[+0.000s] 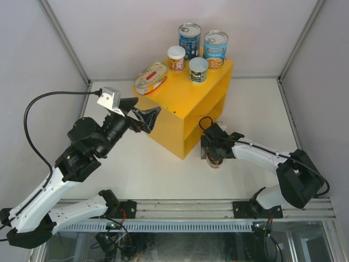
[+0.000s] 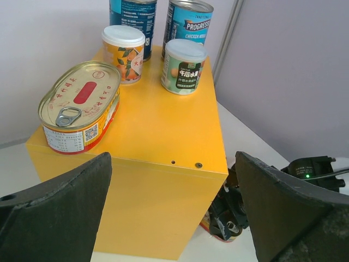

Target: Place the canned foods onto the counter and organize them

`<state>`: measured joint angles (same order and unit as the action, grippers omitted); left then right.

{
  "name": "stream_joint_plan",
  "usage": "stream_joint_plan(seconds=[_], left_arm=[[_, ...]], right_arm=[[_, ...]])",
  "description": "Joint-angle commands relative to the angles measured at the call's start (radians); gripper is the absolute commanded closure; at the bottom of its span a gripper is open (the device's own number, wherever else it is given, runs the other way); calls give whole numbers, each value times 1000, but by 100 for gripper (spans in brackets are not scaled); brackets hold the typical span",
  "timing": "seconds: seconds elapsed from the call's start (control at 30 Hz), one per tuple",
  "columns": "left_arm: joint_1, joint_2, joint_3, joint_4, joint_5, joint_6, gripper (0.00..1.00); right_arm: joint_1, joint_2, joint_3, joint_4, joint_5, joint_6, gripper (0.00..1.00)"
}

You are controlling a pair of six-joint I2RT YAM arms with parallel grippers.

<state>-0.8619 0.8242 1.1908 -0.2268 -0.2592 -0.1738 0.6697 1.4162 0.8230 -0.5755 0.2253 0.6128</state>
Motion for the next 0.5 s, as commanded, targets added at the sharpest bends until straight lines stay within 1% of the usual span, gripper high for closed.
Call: stream_joint_plan(seconds=[0.0,0.1,0.17,0.23,0.27,0.3,0.4,0.47], left_arm=[[-6,-17,-23,32,-6,-14,2],[-6,-22,-32,28,-5,-19,2],[-8,-26,-40,28,-7,-23,2],[-9,-34,-51,28,-10,-23,2],[-11,-37,-54,24,-12,-23,2],[-12,-42,-58,22,-18,-23,2],[-20,-60,-74,16,-42,-25,2],[-33,-73,-80,6,-66,-32,2]], right_arm=[[-8,13,2,43,3,-15,11],[-10,30,2,59,-3,-10,14],[-10,42,2,66,-8,-4,18],[-10,51,2,69,-13,3,24],[-10,55,1,67,-16,5,29],[-10,58,1,66,-21,9,36],[-5,59,1,55,-24,23,44],[3,53,-3,54,-23,43,46]])
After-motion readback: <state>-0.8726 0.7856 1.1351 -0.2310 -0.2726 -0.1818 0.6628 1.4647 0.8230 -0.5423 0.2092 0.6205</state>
